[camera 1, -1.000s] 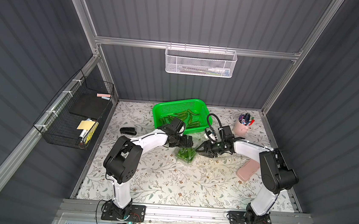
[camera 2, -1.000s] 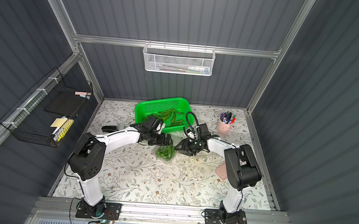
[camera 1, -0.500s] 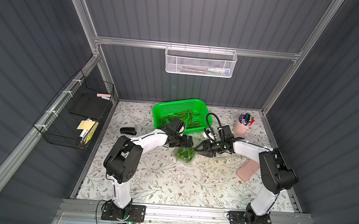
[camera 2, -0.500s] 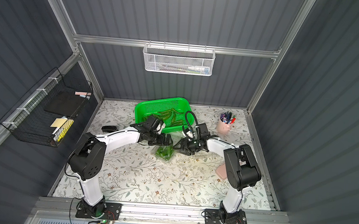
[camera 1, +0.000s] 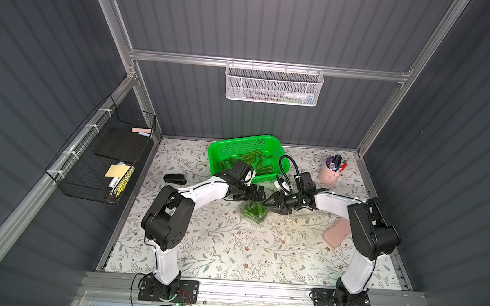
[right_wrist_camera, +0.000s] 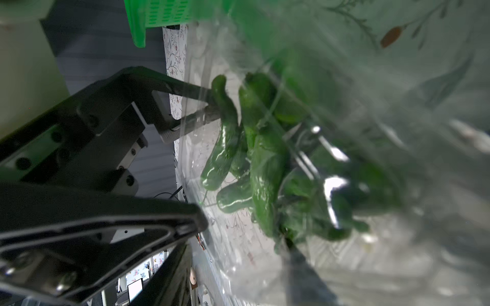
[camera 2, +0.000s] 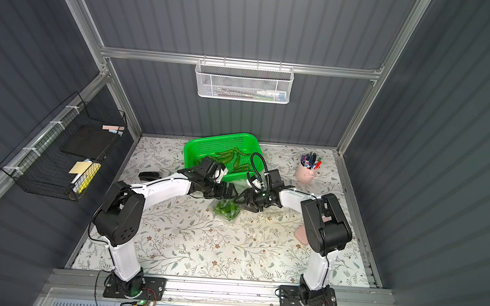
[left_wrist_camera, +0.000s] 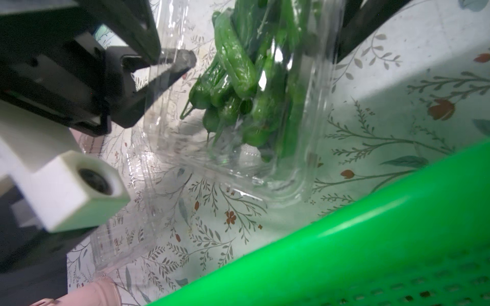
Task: Take small green peppers out of containers
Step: Open the packing box at the center of the board.
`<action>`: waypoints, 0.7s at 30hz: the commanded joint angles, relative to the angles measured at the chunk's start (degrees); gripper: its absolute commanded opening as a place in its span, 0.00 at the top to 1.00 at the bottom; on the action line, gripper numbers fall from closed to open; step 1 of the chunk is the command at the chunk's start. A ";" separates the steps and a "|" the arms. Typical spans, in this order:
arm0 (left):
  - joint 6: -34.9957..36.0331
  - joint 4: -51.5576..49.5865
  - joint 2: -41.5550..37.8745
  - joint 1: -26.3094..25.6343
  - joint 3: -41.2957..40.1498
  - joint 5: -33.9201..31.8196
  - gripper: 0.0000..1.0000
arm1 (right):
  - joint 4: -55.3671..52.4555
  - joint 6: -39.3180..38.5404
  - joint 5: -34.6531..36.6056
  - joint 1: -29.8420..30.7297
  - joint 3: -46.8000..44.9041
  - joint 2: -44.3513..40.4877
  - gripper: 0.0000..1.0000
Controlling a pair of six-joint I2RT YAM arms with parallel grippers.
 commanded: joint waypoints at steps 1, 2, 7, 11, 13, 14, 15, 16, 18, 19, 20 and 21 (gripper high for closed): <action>1.16 1.20 1.36 -0.35 0.16 2.87 0.01 | 0.88 -0.05 2.29 0.83 1.41 1.15 0.45; 1.15 1.19 1.44 -0.35 0.11 2.92 0.01 | 0.80 -0.21 2.36 0.82 1.50 1.36 0.46; 0.99 0.84 1.20 -0.35 -0.22 2.49 0.01 | 0.23 -0.56 2.36 0.87 1.07 0.52 0.61; 1.25 -0.08 0.89 -0.14 -0.20 0.71 0.01 | -0.90 -1.37 1.93 0.87 0.79 -1.71 0.70; 1.31 -0.30 0.63 0.38 -0.33 0.28 0.01 | -2.54 -1.55 1.85 0.83 1.37 -2.40 0.79; 1.49 -0.49 0.45 0.65 -0.34 0.28 0.01 | -3.10 -1.36 1.84 0.77 1.63 -2.53 0.84; 1.68 -0.83 0.23 0.91 -0.22 0.00 0.01 | -3.46 -0.79 1.83 0.71 1.89 -2.44 0.87; 2.11 -1.32 -0.30 1.18 -0.07 -0.60 0.01 | -4.18 -0.43 1.96 0.65 2.31 -2.21 0.89; 3.89 -2.90 -1.62 1.32 0.78 -3.05 0.01 | -5.72 0.70 3.06 0.47 3.18 -1.82 0.90; 5.41 -4.06 -2.54 1.32 1.41 -4.99 0.01 | -6.64 1.39 3.32 0.38 3.81 -1.54 0.90; 6.42 -4.26 -3.58 1.32 1.70 -7.13 0.01 | -7.17 2.08 3.46 0.31 4.32 -1.35 0.90; 7.30 -4.60 -4.93 1.12 2.15 -10.09 0.01 | -7.52 3.15 3.68 0.30 4.81 -1.17 0.90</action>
